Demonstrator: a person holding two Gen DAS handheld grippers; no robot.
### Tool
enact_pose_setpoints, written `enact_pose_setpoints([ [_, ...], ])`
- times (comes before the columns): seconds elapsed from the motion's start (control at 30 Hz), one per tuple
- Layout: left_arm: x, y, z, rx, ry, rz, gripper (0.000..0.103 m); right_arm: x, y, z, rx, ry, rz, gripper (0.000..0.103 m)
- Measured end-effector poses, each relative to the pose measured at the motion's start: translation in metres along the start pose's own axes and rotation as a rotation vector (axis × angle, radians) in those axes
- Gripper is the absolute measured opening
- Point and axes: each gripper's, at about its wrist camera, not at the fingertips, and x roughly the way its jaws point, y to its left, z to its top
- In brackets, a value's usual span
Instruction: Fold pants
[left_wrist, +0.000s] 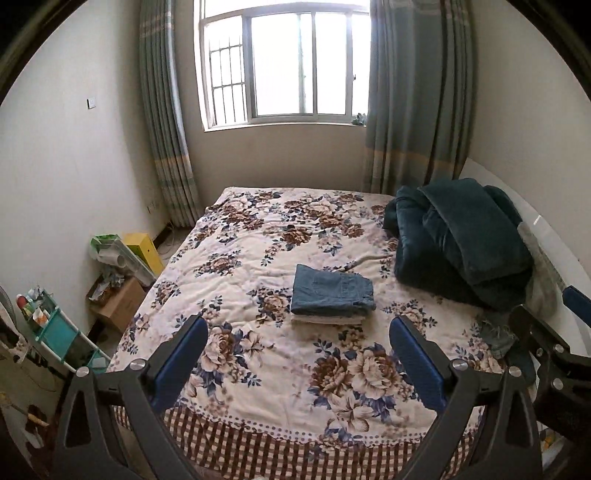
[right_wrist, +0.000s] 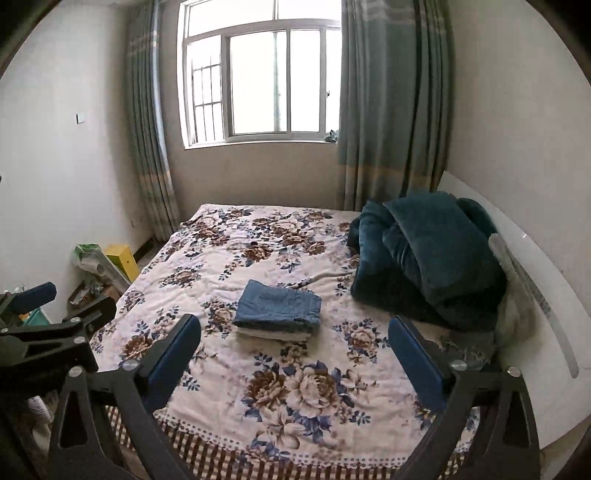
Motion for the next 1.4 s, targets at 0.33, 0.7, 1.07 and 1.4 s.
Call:
enact_pose_setpoints([
  [0.33,0.033,0.002,0.0,-0.008,0.009,0.018,0.103,0.033,0.005,0.01,0.001,-0.001,-0.055,0.103],
  [0.7,0.109,-0.004,0.0,0.012,0.088,0.036,0.103,0.134,-0.001,0.005,0.042,0.075,-0.064,0.103],
  [1.07,0.17,0.003,-0.002,0.002,0.16,0.052,0.103,0.211,0.0,-0.003,0.061,0.116,-0.086,0.103],
  [1.4,0.185,0.01,0.001,-0.002,0.169,0.07,0.103,0.244,0.008,-0.013,0.064,0.154,-0.093,0.103],
])
